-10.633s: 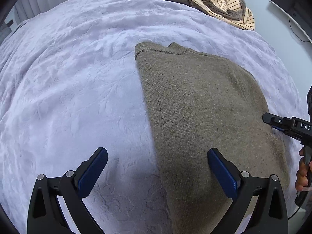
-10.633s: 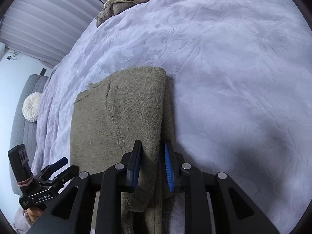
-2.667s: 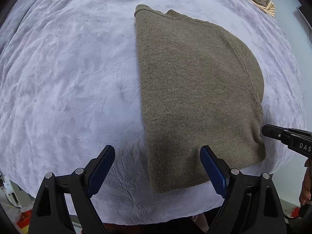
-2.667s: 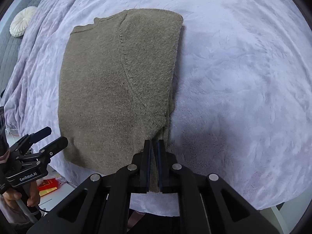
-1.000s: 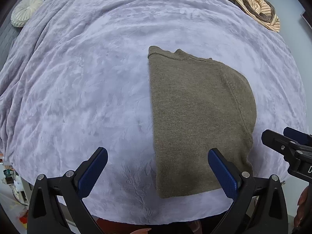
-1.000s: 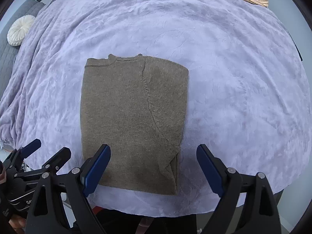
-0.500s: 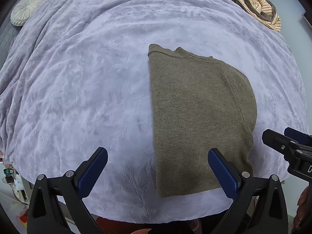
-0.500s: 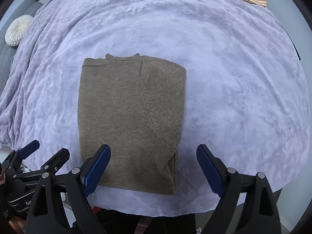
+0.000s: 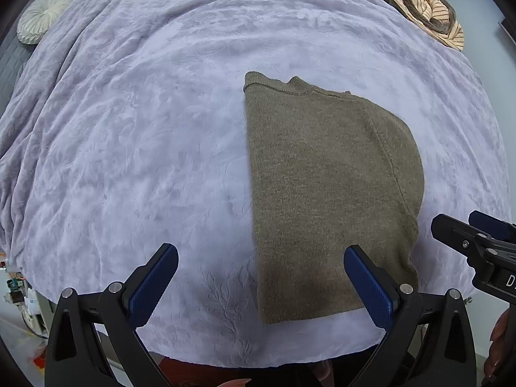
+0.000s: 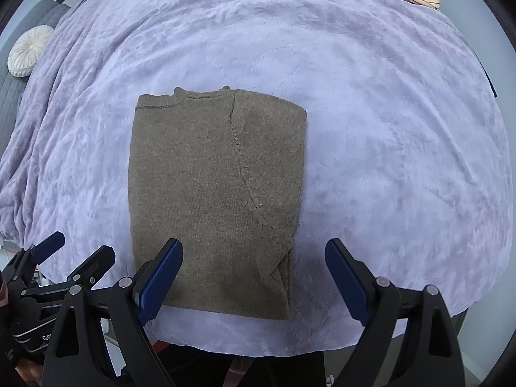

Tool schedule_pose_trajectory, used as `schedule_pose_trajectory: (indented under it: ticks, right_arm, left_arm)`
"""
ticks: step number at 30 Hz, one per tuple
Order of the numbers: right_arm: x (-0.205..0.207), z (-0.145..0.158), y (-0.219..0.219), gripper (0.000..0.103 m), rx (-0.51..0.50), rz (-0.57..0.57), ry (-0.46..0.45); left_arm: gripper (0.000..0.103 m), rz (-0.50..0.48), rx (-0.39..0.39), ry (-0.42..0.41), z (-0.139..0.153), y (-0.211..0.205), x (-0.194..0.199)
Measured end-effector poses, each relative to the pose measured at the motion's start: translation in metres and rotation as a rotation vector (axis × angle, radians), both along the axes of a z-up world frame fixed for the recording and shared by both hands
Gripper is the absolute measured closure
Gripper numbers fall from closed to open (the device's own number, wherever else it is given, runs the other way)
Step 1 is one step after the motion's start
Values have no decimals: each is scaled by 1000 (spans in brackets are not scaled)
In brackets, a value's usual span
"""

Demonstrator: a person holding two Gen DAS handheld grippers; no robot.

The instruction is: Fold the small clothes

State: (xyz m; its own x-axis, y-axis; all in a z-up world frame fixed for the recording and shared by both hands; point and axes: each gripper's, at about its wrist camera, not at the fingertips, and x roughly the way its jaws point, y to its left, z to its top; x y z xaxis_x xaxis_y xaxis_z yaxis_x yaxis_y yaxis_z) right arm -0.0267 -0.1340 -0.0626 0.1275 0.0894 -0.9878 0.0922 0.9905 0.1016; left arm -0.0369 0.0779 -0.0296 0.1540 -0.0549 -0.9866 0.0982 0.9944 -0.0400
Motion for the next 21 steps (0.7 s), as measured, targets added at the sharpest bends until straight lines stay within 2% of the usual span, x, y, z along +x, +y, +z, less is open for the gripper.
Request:
schedule_pose_trajectory:
  ticks: [21]
  right_arm:
    - [-5,1,5,12,4,4,-2]
  left_arm:
    - [0,-7,12,2,2,4,-3]
